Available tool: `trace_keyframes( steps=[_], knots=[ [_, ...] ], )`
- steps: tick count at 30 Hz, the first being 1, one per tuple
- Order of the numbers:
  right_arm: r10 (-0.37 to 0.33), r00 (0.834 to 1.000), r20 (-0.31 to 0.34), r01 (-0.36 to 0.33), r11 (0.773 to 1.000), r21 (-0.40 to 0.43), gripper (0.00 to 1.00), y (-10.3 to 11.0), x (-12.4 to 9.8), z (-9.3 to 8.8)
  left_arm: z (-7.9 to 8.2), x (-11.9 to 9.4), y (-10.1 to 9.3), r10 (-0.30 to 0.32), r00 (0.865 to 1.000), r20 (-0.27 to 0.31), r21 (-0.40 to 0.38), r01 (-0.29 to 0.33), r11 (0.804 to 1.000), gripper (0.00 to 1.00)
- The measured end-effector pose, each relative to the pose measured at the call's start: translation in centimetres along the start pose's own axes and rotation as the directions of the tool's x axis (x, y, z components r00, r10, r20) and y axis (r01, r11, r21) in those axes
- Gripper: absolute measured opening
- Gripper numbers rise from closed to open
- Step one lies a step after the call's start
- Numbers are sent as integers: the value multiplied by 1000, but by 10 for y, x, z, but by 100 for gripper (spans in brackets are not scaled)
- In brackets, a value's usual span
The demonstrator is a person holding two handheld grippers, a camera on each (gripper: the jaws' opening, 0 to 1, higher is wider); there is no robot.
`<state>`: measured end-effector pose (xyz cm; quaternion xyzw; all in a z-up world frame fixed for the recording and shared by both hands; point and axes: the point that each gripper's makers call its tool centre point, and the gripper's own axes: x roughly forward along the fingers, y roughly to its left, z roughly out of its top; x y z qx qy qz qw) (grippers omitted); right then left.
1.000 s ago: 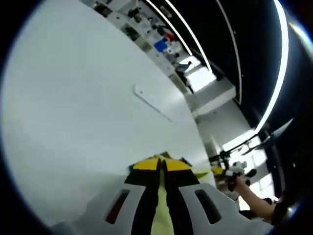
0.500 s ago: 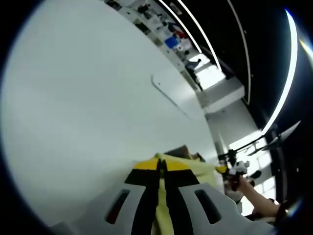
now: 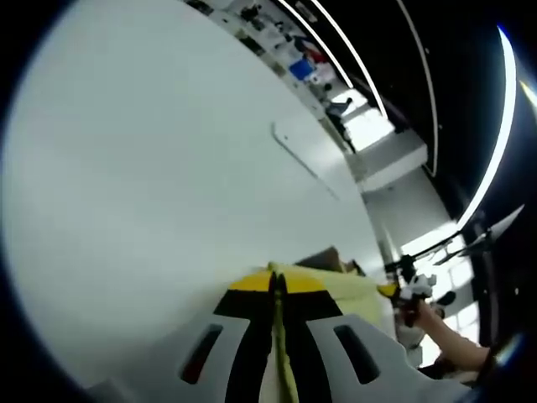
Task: Fold the garment on the visible template until the final outline fits inside the template.
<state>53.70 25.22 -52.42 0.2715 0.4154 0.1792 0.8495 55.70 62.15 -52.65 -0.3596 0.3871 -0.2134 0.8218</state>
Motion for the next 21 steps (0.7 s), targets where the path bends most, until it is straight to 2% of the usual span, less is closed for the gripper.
trace_keyframes(
  steps=[7, 11, 15, 18, 21],
  knots=[
    [4, 1000, -3, -4, 1000, 1, 0, 1, 0, -3, 0, 1, 5, -1, 1000, -1, 13, 1, 1000, 0],
    [20, 1000, -7, -20, 999, -29, 0, 5, -1, -4, -1, -2, -2, -34, 999, 2, 32, 34, 999, 0],
    [22, 1000, -4, -22, 995, -93, 1, 8, -4, -5, -2, -5, -7, -43, 999, 2, 118, 43, 992, 1],
    [26, 1000, -8, -27, 993, -114, 6, 10, -6, -7, -1, -7, -8, -44, 999, 6, 128, 43, 991, 2],
    [27, 1000, 5, -26, 988, -151, 15, 11, -9, -5, 4, -10, -7, -38, 999, 25, 157, 34, 987, 13]
  ],
)
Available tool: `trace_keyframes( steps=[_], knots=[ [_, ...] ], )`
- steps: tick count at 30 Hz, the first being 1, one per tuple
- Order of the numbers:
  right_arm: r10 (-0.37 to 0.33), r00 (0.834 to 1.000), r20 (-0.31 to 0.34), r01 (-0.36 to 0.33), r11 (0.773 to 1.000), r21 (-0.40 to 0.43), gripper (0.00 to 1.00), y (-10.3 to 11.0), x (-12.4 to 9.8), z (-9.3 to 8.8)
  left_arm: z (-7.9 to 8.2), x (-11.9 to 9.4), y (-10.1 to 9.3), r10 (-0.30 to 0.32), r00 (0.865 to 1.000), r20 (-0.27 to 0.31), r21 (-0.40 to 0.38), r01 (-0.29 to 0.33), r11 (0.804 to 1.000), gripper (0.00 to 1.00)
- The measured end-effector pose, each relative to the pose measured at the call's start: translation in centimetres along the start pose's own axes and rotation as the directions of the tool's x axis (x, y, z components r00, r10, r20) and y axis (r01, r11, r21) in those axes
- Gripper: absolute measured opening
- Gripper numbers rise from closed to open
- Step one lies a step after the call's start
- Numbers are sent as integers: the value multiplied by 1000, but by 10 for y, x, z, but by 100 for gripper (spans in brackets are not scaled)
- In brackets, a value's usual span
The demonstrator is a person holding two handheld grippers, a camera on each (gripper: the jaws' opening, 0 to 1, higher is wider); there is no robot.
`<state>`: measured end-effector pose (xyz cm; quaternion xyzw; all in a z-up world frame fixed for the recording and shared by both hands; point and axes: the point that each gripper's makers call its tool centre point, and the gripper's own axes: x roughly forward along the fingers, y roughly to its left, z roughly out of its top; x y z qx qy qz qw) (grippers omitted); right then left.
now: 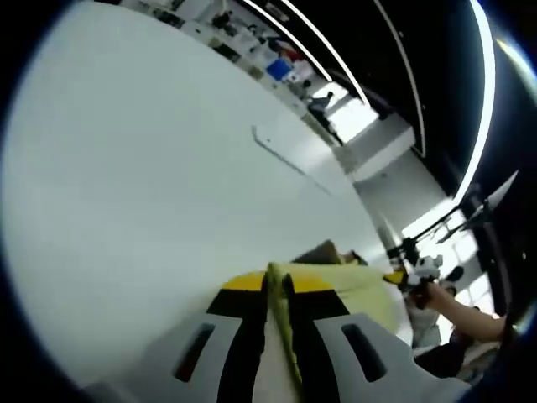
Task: Fold the garment on the visible template until the final outline fits inside the template.
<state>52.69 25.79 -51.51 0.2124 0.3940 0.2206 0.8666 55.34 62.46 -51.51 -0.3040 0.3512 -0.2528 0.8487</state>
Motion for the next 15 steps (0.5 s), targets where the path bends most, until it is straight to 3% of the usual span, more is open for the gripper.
trace_keyframes(
  steps=[4, 6, 8, 11, 14, 15],
  knots=[
    [-14, 1000, 18, 16, 994, -107, 23, 1, -6, 5, 8, -3, -2, -10, 1000, 23, 109, 7, 994, 30],
    [-7, 1000, 21, 9, 992, -124, 24, 4, -8, 6, 6, -5, -4, -12, 1000, -9, 195, 13, 981, 39],
    [-9, 1000, 24, 13, 987, -157, 28, 3, -10, 8, 6, -7, -3, 10, 999, -31, 303, -1, 953, 48],
    [-45, 999, 3, 44, 960, -277, 29, -2, -13, 7, 4, -10, -6, 27, 998, -65, 419, 3, 908, 55],
    [-82, 996, -34, 62, 916, -396, 29, -5, -15, 4, 1, -12, -8, 52, 993, -105, 557, 15, 831, 53],
    [-86, 996, -40, 61, 908, -415, 29, -4, -15, 4, 1, -13, -7, 63, 992, -110, 576, 12, 817, 53]
  ],
)
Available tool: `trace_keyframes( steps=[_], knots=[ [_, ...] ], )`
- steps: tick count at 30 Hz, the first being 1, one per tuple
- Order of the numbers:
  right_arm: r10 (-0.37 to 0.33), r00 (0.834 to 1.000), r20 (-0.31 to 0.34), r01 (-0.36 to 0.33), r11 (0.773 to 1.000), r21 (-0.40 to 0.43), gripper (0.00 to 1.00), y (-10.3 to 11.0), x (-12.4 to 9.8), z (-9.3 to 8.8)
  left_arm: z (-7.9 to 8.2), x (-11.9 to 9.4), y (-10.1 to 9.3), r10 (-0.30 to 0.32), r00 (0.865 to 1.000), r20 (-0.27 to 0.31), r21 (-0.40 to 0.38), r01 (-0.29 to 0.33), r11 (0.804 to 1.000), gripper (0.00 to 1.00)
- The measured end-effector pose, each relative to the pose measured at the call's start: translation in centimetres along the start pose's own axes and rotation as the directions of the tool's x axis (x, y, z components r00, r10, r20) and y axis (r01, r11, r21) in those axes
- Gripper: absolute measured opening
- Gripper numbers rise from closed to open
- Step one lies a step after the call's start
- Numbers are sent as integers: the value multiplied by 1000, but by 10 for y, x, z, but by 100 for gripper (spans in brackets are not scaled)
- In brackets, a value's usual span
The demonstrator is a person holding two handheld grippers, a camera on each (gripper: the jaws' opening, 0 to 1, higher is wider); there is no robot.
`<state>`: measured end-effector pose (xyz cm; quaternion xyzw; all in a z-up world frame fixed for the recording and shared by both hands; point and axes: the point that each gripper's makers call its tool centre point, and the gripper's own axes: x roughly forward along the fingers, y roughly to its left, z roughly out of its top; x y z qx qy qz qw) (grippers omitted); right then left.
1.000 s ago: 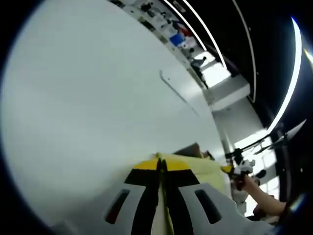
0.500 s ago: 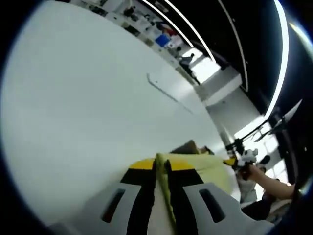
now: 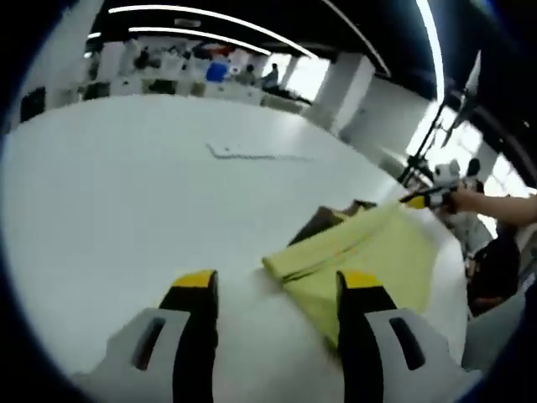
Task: Fold the garment on the visible template until the final outline fits inside the template.
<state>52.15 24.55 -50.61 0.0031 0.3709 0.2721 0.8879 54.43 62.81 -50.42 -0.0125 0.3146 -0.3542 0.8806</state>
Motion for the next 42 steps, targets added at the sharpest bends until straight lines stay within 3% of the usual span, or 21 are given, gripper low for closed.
trace_keyframes(
  steps=[2, 6, 9, 14, 16, 18, 19, 22, 23, 27, 28, 29, 31, 33, 35, 37, 40, 42],
  knots=[
    [10, 1000, -14, -10, 1000, -27, 29, 3, 0, 0, 1, 0, -3, -10, 1000, -8, 23, 10, 1000, 53],
    [-16, 999, -39, 11, 991, -132, 29, 1, -2, 2, 0, -2, 0, 14, 999, -49, 167, -6, 986, 50],
    [-18, 998, -54, 7, 981, -193, 29, 2, -2, 4, 4, -3, 1, 30, 999, -40, 223, -20, 975, 49],
    [-37, 996, -81, 12, 957, -291, 27, 1, 0, 4, 7, -4, 2, 42, 998, -51, 361, -21, 932, 39],
    [-52, 995, -86, 17, 931, -364, 27, 1, 1, 5, 9, -2, 1, 43, 998, -51, 420, -18, 907, 37],
    [-50, 995, -85, 11, 912, -410, 27, 4, 2, 7, 8, -1, 1, 54, 997, -61, 435, -22, 900, 36],
    [-49, 995, -83, 8, 899, -438, 27, 5, 2, 8, 8, 0, 2, 60, 996, -64, 461, -23, 887, 35],
    [-95, 991, -93, 27, 826, -563, 25, 2, 4, 9, 8, 3, 3, 72, 994, -77, 520, -22, 854, 33],
    [-108, 989, -97, 29, 803, -595, 24, 2, 5, 8, 10, 4, 1, 69, 995, -69, 550, -19, 835, 33],
    [-133, 986, -103, 30, 739, -674, 21, 0, 8, 7, 12, 7, -1, 75, 994, -80, 637, -6, 771, 29],
    [-139, 985, -105, 30, 730, -683, 20, 0, 8, 7, 12, 8, -1, 76, 994, -82, 636, -7, 772, 28],
    [-150, 983, -108, 29, 703, -710, 18, -1, 9, 7, 12, 9, -2, 78, 993, -86, 645, -4, 764, 27],
    [-151, 981, -122, 15, 687, -726, 17, 0, 13, 3, 12, 11, -2, 84, 992, -90, 658, -4, 753, 25],
    [-172, 977, -123, 15, 637, -770, 16, -2, 15, 3, 11, 13, -2, 88, 991, -97, 678, 1, 735, 24],
    [-165, 978, -124, 10, 638, -770, 14, 1, 16, 1, 11, 14, -2, 91, 991, -98, 693, 3, 721, 23],
    [-166, 979, -115, 10, 610, -792, 14, 3, 17, 3, 12, 15, -3, 94, 991, -94, 703, -1, 712, 22],
    [-180, 978, -104, 10, 542, -841, 11, 3, 19, 5, 13, 17, -3, 100, 990, -95, 721, -1, 693, 20],
    [-179, 978, -110, 3, 537, -843, 10, 3, 20, 3, 12, 19, -4, 100, 990, -101, 730, 5, 684, 20]
  ],
)
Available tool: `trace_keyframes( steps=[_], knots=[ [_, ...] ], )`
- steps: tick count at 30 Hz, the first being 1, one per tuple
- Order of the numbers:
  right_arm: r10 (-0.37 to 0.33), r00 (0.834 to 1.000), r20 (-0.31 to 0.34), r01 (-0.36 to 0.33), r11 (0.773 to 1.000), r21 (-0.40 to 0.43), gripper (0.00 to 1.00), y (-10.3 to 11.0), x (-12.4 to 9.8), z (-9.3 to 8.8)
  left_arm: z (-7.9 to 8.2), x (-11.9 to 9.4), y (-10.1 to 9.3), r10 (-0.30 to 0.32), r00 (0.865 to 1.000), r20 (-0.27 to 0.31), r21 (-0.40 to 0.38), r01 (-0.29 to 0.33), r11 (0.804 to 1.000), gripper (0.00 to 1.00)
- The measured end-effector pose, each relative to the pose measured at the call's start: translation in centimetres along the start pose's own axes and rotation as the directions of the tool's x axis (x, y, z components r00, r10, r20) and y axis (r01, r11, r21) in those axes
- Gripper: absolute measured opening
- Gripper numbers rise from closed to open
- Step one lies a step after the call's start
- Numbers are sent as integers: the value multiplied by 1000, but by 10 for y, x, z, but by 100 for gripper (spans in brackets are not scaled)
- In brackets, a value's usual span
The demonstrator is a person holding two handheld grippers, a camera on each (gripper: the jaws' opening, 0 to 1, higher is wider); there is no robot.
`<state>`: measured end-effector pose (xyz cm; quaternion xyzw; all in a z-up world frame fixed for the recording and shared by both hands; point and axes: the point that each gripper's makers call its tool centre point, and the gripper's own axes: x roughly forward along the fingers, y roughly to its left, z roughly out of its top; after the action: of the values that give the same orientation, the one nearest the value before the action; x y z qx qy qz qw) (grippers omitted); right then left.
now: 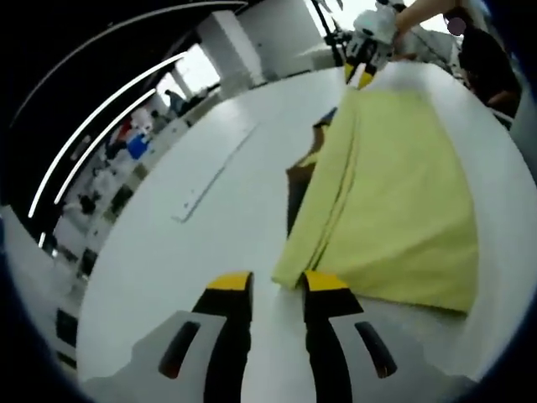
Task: Fold the garment on the visible template until the final outline fits inside the template.
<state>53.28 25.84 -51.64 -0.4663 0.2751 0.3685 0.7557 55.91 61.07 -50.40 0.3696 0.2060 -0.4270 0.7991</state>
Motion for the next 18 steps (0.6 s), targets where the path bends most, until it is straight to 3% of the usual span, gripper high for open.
trace_keyframes(
  steps=[11, 15, 18],
  knots=[
    [-6, 999, 35, 7, 999, -33, 3, -1, 0, 11, 10, 4, -3, -4, 1000, 23, 25, 4, 1000, 12],
    [-8, 999, 32, 9, 1000, -24, 0, -1, 0, 11, 9, 4, -4, -16, 1000, 18, 14, 15, 1000, 4],
    [-13, 999, 35, 14, 1000, -18, 0, -3, 0, 12, 6, 3, -5, -20, 1000, 12, 9, 20, 1000, 10]
  ],
)
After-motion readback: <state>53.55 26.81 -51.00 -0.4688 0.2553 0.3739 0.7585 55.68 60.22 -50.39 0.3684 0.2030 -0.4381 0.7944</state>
